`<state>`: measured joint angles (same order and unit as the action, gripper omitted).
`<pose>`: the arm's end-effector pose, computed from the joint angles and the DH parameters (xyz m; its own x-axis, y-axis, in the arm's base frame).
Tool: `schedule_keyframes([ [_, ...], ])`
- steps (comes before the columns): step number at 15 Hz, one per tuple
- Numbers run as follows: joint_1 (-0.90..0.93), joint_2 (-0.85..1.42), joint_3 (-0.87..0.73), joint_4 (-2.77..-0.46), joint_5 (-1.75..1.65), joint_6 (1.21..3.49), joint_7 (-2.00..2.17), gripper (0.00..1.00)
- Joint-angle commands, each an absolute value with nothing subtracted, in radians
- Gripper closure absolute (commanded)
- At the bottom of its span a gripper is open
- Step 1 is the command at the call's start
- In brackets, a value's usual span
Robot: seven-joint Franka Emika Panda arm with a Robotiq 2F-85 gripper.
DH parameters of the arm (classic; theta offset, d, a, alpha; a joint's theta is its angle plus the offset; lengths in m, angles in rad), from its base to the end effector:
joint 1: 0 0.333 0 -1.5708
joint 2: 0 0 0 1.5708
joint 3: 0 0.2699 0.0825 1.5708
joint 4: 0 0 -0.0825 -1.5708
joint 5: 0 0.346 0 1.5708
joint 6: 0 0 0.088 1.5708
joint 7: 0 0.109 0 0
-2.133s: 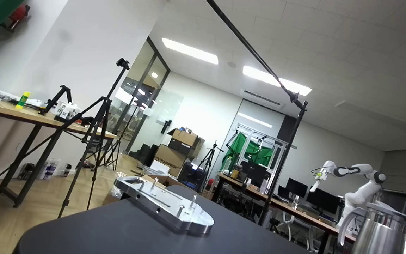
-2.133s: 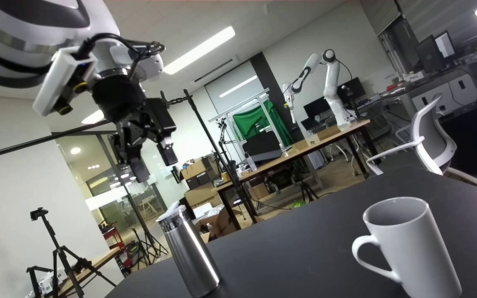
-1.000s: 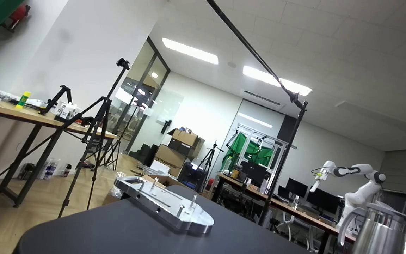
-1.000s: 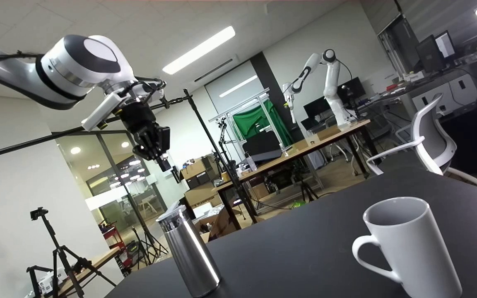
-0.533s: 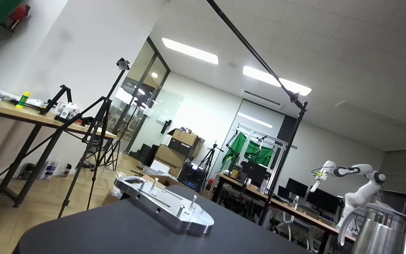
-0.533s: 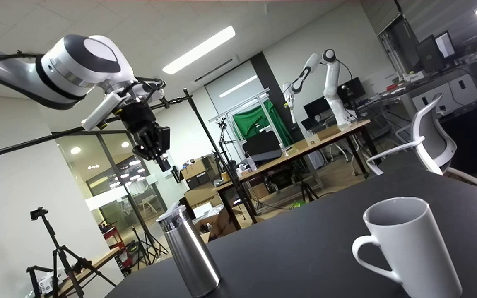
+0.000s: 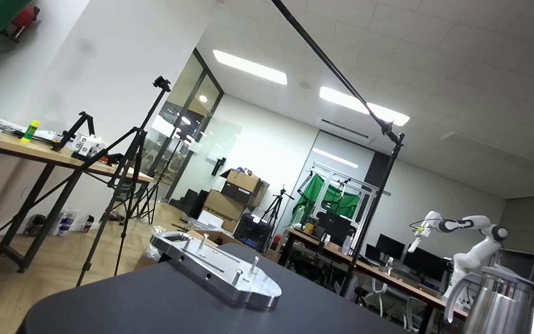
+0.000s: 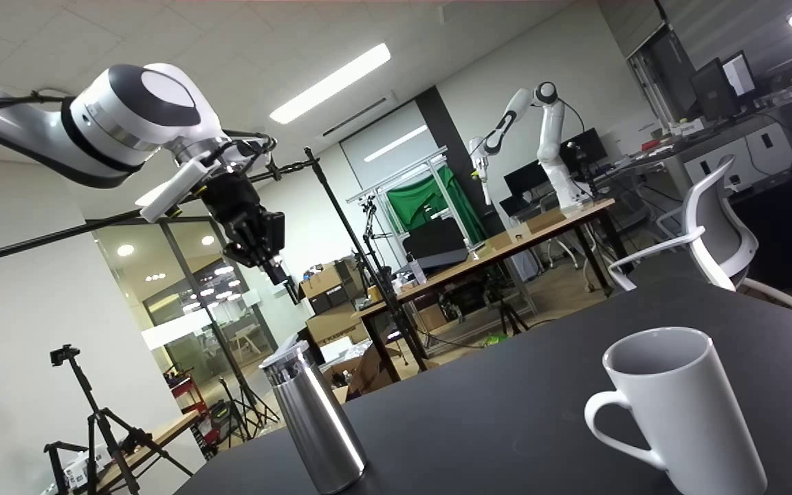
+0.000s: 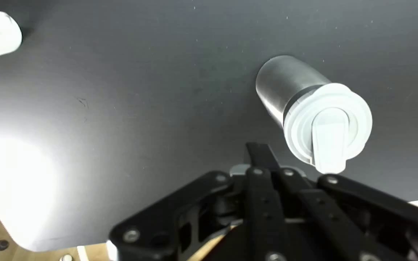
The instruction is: Close the lid at the top of the thermos flask
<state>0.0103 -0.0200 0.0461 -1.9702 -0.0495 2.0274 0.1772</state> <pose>0.5245 0.0268 0.4512 0.9916 -0.0988 0.0836 -0.1018 -0.9943 0.0326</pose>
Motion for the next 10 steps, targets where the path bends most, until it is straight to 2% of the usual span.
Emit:
schedule_keyframes([
  [1,0.035,0.02,0.057,-1.945,-0.098,2.132,0.2,1.0],
  [10,0.09,0.103,0.085,-1.95,-0.085,2.269,0.175,1.0],
])
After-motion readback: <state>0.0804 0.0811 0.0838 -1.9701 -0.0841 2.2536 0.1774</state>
